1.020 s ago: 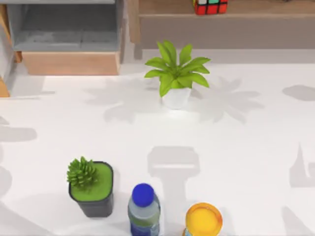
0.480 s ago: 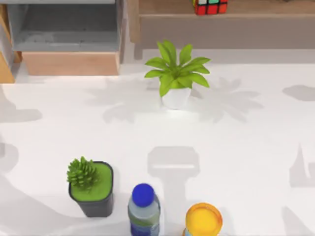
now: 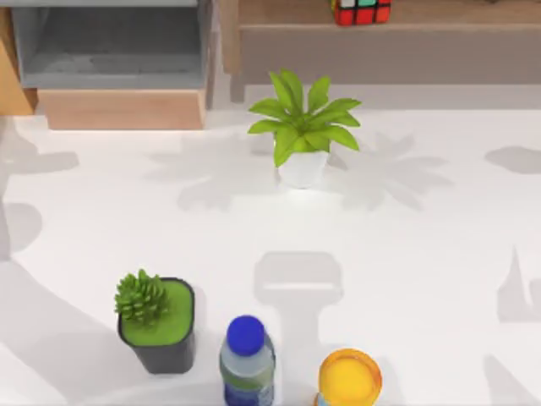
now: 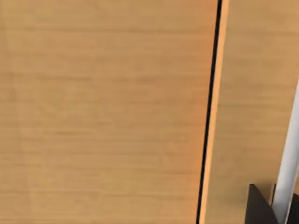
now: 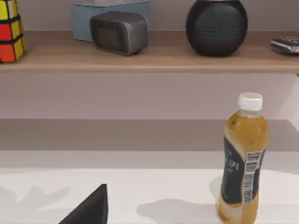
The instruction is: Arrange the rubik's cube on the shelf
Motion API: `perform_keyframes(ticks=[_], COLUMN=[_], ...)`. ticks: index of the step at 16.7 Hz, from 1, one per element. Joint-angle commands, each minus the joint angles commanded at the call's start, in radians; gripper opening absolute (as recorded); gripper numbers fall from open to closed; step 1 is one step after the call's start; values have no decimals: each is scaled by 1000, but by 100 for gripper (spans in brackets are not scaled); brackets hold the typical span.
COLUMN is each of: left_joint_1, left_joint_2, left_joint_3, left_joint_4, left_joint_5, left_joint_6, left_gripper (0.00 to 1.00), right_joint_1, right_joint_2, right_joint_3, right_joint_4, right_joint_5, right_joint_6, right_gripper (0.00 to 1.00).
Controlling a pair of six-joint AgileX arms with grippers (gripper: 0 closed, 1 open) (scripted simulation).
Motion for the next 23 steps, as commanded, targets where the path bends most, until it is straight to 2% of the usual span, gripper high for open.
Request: perform_keyframes(ticks=[6,19,23], left_joint_1=[-16,-16,-16], left_joint_2=[29,29,29], left_joint_3=[35,35,35], left_joint_4=[-30,-30,-30], left_joint_5=[-19,-19,-19], left_joint_6=[-3,-3,-3], left_gripper=[0,98,100], right_joint_1=[0,0,0], right_joint_2=[0,0,0], right_joint_3=[0,0,0], right_joint_4=[0,0,0], right_joint_5=[0,0,0], right_joint_6=[0,0,0], right_gripper=[100,100,100])
